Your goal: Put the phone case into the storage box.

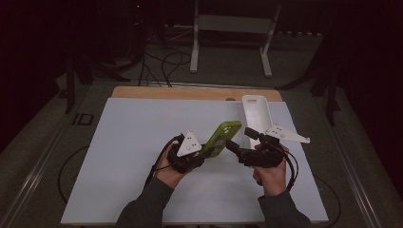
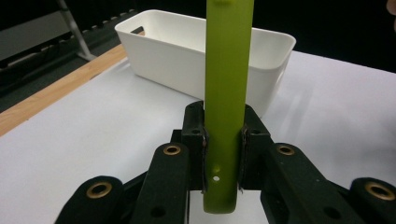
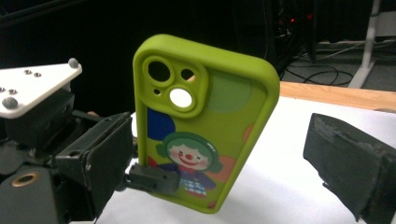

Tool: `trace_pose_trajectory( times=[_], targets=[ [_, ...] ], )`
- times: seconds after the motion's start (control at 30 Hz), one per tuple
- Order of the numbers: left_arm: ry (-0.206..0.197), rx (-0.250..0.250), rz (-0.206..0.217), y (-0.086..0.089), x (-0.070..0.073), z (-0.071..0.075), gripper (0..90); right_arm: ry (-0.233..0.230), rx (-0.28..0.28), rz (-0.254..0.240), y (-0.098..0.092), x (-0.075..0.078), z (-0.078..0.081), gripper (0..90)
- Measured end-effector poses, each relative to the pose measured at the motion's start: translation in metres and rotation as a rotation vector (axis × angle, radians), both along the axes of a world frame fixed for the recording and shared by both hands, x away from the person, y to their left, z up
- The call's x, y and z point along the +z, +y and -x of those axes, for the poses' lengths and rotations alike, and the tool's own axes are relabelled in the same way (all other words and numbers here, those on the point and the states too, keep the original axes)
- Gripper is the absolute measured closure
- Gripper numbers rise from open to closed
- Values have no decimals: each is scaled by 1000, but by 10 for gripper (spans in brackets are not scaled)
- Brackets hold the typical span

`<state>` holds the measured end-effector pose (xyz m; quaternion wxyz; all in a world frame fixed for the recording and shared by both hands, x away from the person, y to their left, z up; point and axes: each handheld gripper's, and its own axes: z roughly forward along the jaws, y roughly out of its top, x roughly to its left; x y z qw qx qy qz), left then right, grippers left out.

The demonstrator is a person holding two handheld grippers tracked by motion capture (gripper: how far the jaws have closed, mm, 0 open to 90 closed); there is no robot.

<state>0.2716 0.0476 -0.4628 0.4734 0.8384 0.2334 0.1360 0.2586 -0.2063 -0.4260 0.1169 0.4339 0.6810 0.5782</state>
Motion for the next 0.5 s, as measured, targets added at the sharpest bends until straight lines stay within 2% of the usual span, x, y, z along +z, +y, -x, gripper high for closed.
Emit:
trace_pose_trajectory(
  times=[0.5],
  targets=[
    [-17,27,15,-4,0,2,775,-6,-30,-66,7,5,0,84]
  ],
)
